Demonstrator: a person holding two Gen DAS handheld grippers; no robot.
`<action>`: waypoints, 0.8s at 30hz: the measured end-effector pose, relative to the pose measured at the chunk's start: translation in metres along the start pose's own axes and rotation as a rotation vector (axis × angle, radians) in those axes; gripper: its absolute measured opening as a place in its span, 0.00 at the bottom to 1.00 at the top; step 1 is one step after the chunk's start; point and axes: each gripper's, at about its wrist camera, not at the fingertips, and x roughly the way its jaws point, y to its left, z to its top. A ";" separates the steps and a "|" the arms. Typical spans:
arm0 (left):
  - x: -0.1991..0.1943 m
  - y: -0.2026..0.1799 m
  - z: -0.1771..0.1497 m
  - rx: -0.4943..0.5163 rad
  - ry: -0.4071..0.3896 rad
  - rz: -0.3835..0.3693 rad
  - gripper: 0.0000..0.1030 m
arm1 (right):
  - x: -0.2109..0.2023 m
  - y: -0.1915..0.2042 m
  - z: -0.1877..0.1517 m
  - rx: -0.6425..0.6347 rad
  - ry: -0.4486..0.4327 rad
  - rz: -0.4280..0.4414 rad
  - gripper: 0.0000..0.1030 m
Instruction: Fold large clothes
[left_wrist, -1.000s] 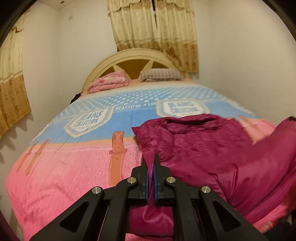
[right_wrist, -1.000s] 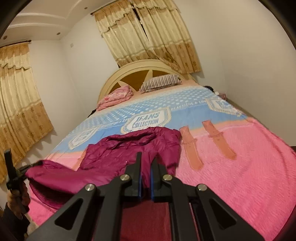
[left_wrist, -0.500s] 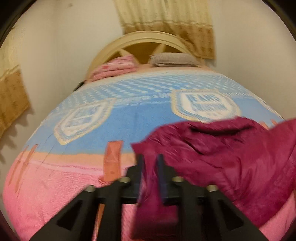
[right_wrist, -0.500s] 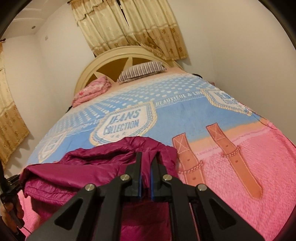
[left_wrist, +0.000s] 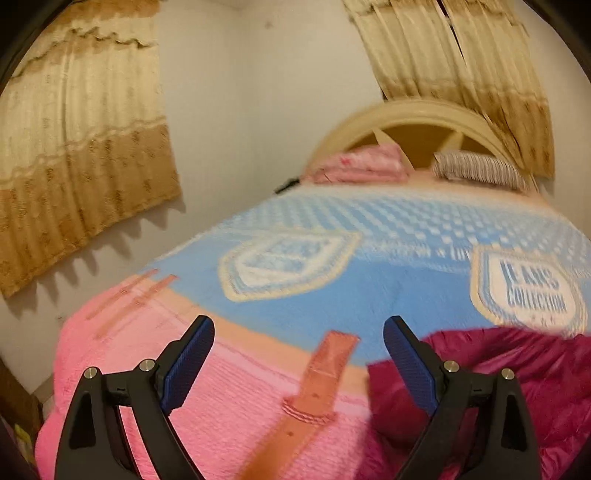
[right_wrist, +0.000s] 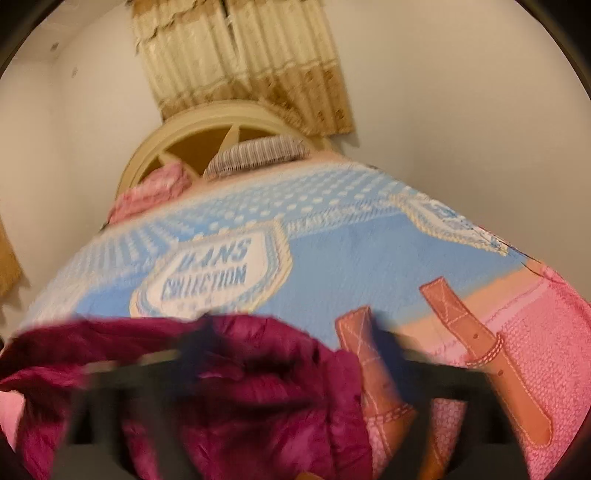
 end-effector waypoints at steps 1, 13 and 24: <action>-0.007 0.005 0.001 -0.003 -0.024 0.017 0.91 | -0.003 -0.001 0.002 0.005 -0.007 -0.002 0.88; -0.019 -0.103 -0.047 0.241 -0.032 -0.100 0.91 | -0.021 0.122 -0.061 -0.270 0.113 0.116 0.62; 0.036 -0.145 -0.052 0.253 0.087 -0.095 0.91 | 0.039 0.081 -0.070 -0.253 0.210 -0.055 0.62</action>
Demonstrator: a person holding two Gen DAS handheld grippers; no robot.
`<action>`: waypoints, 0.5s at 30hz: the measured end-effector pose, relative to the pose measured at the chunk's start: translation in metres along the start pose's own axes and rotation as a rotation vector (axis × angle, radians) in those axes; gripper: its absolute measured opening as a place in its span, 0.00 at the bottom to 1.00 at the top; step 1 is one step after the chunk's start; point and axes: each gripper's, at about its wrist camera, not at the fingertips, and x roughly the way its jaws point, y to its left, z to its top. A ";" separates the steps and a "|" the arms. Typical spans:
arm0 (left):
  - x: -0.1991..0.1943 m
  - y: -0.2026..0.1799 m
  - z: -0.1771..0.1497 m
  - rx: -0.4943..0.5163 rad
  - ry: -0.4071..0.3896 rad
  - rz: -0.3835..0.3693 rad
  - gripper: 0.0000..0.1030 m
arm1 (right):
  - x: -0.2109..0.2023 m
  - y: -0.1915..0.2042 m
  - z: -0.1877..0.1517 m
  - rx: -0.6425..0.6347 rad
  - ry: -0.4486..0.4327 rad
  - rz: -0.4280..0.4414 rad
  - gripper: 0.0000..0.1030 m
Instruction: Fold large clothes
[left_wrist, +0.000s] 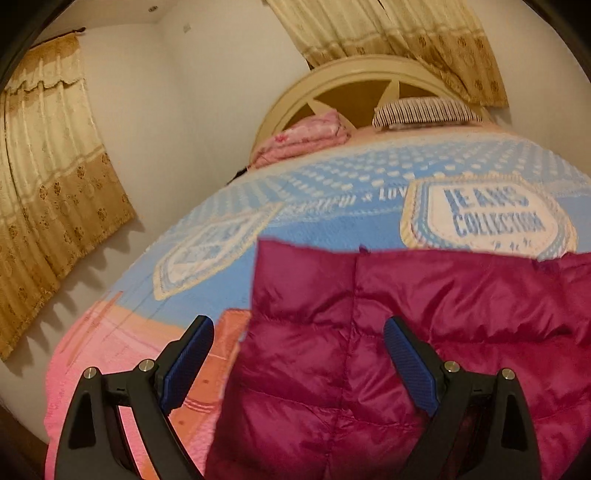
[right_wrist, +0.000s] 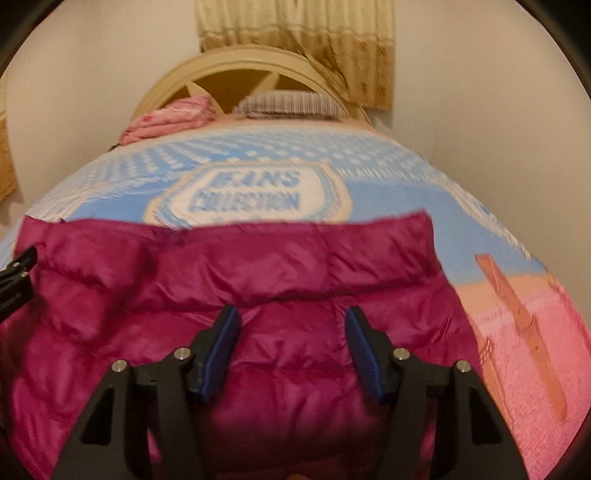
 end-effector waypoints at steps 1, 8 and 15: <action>0.004 -0.005 -0.003 0.008 0.009 -0.005 0.91 | 0.003 -0.003 -0.002 0.010 0.008 0.002 0.62; 0.029 -0.017 -0.010 0.012 0.085 -0.069 0.92 | 0.005 -0.009 -0.010 0.043 0.018 -0.003 0.62; 0.046 -0.016 -0.015 -0.015 0.169 -0.119 0.97 | 0.015 -0.013 -0.011 0.067 0.054 0.004 0.64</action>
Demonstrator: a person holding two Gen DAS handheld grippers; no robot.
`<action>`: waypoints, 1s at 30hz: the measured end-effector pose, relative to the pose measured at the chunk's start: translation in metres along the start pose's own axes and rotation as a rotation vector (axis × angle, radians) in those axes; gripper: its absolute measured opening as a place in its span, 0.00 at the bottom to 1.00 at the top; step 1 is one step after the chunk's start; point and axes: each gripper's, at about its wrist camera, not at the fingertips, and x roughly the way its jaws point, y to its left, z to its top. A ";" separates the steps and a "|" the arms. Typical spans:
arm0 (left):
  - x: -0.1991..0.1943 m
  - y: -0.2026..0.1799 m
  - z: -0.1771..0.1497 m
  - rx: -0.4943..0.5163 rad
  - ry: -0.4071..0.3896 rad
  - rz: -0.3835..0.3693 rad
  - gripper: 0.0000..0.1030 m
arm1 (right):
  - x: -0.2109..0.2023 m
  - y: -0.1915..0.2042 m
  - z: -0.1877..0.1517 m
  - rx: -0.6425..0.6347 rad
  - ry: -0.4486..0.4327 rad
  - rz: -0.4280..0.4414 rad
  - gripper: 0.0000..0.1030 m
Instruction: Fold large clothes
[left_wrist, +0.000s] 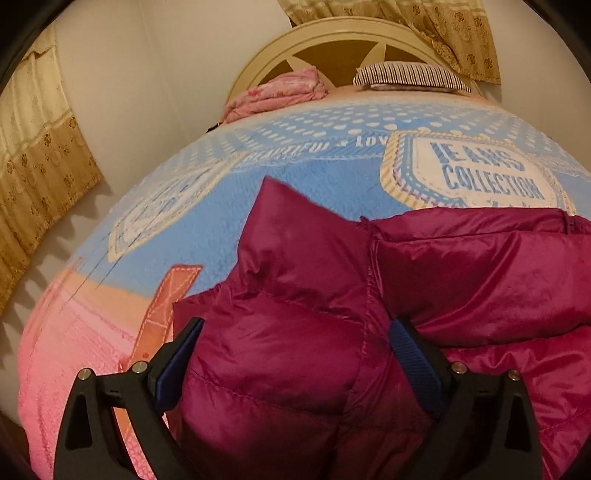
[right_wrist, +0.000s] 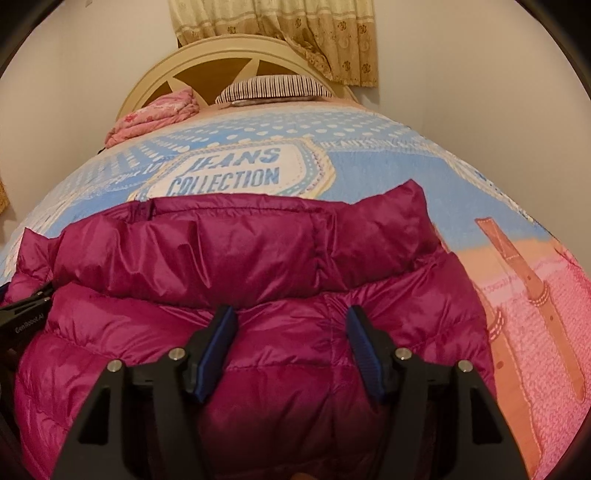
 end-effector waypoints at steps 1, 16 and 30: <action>0.002 0.000 0.000 0.000 0.008 0.001 0.97 | 0.001 0.001 0.000 -0.003 0.007 -0.004 0.64; 0.014 0.001 0.000 -0.010 0.070 -0.011 0.99 | 0.013 0.005 0.001 -0.019 0.057 -0.018 0.65; -0.032 0.028 0.005 -0.094 0.035 -0.030 0.99 | -0.023 0.025 0.018 -0.069 -0.010 -0.087 0.66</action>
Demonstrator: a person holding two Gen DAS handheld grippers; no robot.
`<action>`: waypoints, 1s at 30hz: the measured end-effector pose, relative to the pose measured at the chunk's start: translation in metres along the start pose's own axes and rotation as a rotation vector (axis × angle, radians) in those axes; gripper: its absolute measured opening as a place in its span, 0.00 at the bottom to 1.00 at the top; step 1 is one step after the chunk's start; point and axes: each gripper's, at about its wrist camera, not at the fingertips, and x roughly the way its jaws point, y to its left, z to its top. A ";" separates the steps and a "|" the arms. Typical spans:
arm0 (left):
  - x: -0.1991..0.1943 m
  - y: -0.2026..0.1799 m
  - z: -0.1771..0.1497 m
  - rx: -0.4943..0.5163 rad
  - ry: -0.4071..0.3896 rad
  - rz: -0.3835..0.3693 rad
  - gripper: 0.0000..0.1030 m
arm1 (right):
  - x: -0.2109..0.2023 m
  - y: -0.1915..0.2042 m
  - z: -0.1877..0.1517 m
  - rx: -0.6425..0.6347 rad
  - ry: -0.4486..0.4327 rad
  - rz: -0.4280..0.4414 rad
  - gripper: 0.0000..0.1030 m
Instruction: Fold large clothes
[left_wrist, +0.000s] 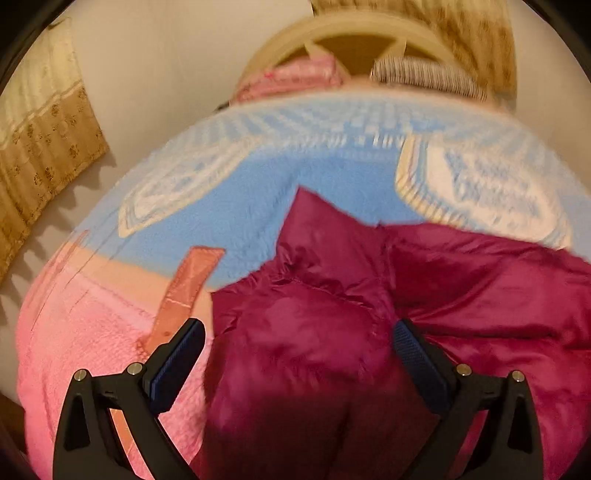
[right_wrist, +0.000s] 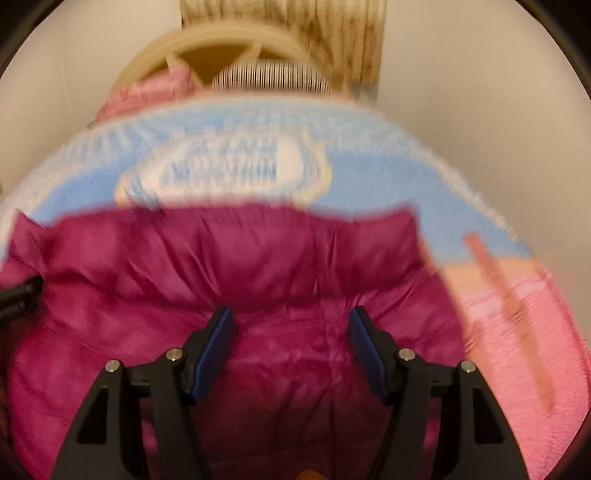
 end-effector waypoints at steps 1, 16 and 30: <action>-0.007 -0.001 -0.004 0.001 -0.021 0.001 0.99 | -0.010 0.006 0.003 -0.006 -0.027 0.014 0.68; 0.011 -0.027 -0.035 0.075 -0.023 0.051 0.99 | 0.028 0.061 -0.022 -0.095 0.074 0.061 0.74; 0.017 -0.026 -0.035 0.070 -0.001 0.035 0.99 | 0.029 0.065 -0.022 -0.114 0.101 0.048 0.75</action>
